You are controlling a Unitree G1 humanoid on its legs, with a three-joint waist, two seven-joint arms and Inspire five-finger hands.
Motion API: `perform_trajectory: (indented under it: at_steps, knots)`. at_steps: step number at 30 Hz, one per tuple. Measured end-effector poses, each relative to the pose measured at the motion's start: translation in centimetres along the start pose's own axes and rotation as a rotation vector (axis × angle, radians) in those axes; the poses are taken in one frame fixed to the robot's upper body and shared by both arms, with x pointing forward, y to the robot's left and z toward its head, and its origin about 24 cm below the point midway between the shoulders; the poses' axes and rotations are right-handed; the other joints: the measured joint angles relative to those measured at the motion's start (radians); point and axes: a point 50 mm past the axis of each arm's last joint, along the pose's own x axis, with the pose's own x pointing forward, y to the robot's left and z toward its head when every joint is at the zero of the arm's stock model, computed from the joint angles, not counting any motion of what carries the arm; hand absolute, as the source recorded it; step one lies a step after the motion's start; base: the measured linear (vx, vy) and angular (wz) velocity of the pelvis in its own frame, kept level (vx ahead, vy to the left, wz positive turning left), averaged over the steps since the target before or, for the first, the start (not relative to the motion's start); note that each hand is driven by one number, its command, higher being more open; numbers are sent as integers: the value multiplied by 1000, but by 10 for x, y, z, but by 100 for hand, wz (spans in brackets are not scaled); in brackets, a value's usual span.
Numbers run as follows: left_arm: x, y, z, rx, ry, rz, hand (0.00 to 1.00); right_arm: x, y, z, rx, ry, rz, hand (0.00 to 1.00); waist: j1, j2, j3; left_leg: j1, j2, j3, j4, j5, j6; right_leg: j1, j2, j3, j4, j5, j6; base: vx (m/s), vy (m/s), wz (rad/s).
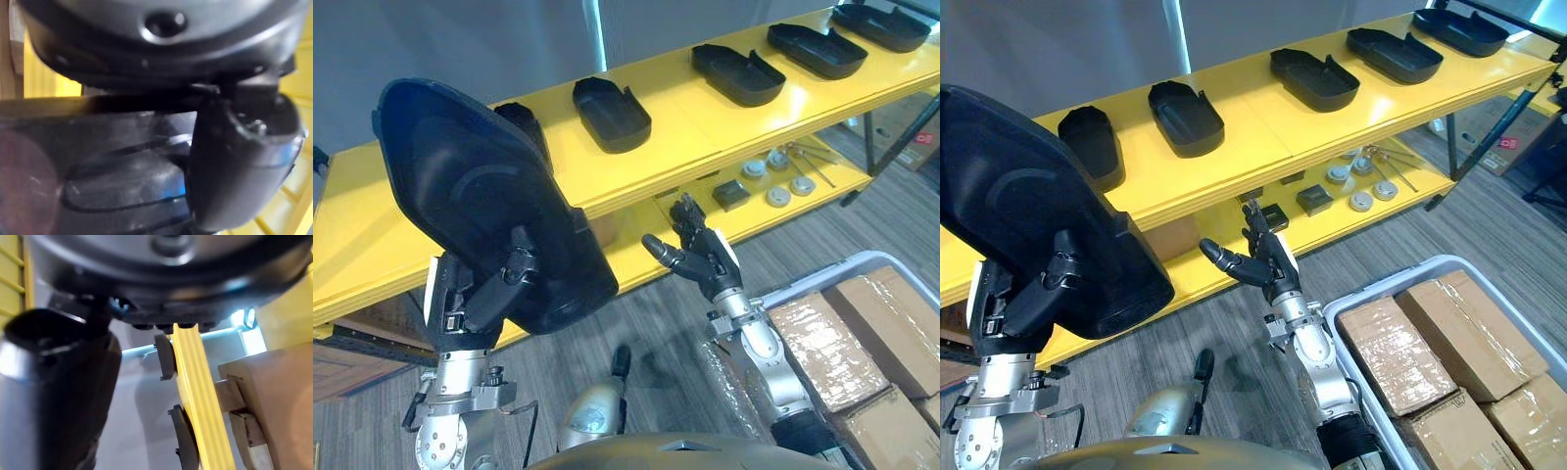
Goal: Walk over and take three plastic housings, then place them on the shelf
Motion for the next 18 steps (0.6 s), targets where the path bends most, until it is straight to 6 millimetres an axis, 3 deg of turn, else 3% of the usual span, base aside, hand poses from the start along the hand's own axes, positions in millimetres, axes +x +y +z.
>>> perform_trajectory:
  at_steps: [1, 2, 3, 4, 6, 7, 8, 10, 12, 14, 15, 16, 17, 18]
  knots:
    - [3, 3, 7, 32, -44, -16, 0, -1, 1, 6, -22, -37, -7, 100, -4, -13, 2, -2, -19, 19, 92, -103, 7, 26, -11, -8, 54, 26, -7, 254, 81, 88]
    - [10, 1, 12, 41, -113, -20, 0, -1, -3, 18, -47, -111, -2, 100, -3, -3, -1, -17, -17, -5, 132, -140, 12, -33, -64, 65, 225, 63, -101, 224, 91, 73]
    - [13, 1, 15, 46, -140, -19, 0, 2, -5, 23, -59, -143, 5, 100, -2, 0, -6, -11, -20, -12, 123, -142, 15, -75, -80, 119, 298, 109, -150, 188, 167, 62]
    - [16, 3, 23, 69, -185, -6, 0, 10, -4, 35, -71, -204, 32, 100, -2, 3, -13, 19, -15, -29, 77, -137, 22, -145, -92, 210, 408, 201, -165, 199, 109, 26]
    - [24, 6, 30, 84, -248, 29, 0, 25, -1, 56, -86, -312, 68, 100, -4, 4, -12, 59, -9, -59, 32, -127, 43, -245, -82, 290, 526, 103, -139, 219, 46, 23]
    - [29, 7, 30, 75, -264, 50, 0, 32, -1, 66, -103, -353, 85, 100, -11, 15, -5, 94, -9, -75, 10, -128, 46, -270, -61, 309, 530, 60, -151, 210, 42, 31]
    - [33, 8, 32, 72, -285, 64, 0, 38, -1, 79, -136, -403, 101, 100, -27, 27, -1, 137, -9, -98, -13, -133, 42, -306, -21, 339, 488, 34, -188, 249, 58, 51]
    - [42, 7, 37, 73, -329, 56, 0, 39, -5, 98, -189, -485, 106, 100, -40, 34, 1, 166, -9, -141, -22, -153, 32, -382, 41, 429, 385, 27, -200, 202, 8, 67]
    - [50, 7, 37, 78, -352, 61, 0, 36, -7, 119, -222, -568, 112, 100, -64, 33, -1, 182, -7, -207, -21, -163, 13, -433, 112, 553, 229, 48, -167, 224, -126, 106]
    - [48, 11, 32, 90, -320, 76, 0, 33, -5, 128, -222, -611, 121, 100, -75, 18, -10, 199, -16, -257, -22, -172, -5, -415, 128, 569, 86, 78, -157, 234, -235, 96]
    - [45, 13, 30, 98, -300, 89, 0, 32, -3, 132, -223, -625, 130, 100, -67, -12, -28, 198, -36, -277, -19, -185, -18, -402, 126, 563, 4, 125, -173, 298, -344, 72]
    - [43, 13, 27, 93, -285, 101, 0, 32, -4, 132, -230, -624, 134, 100, -62, -27, -38, 198, -42, -294, -10, -197, -32, -380, 124, 563, -31, 224, -153, 299, -356, 76]
    - [36, 13, 21, 75, -249, 123, 0, 33, -6, 131, -241, -602, 133, 100, -54, 9, -50, 195, -6, -287, 4, -212, -47, -338, 159, 519, -75, 227, -166, 271, -315, 51]
    - [33, 13, 20, 74, -235, 129, 0, 34, -7, 129, -243, -587, 130, 100, -48, 23, -57, 194, 9, -287, 5, -216, -51, -325, 177, 509, -99, 234, -173, 224, -243, 44]
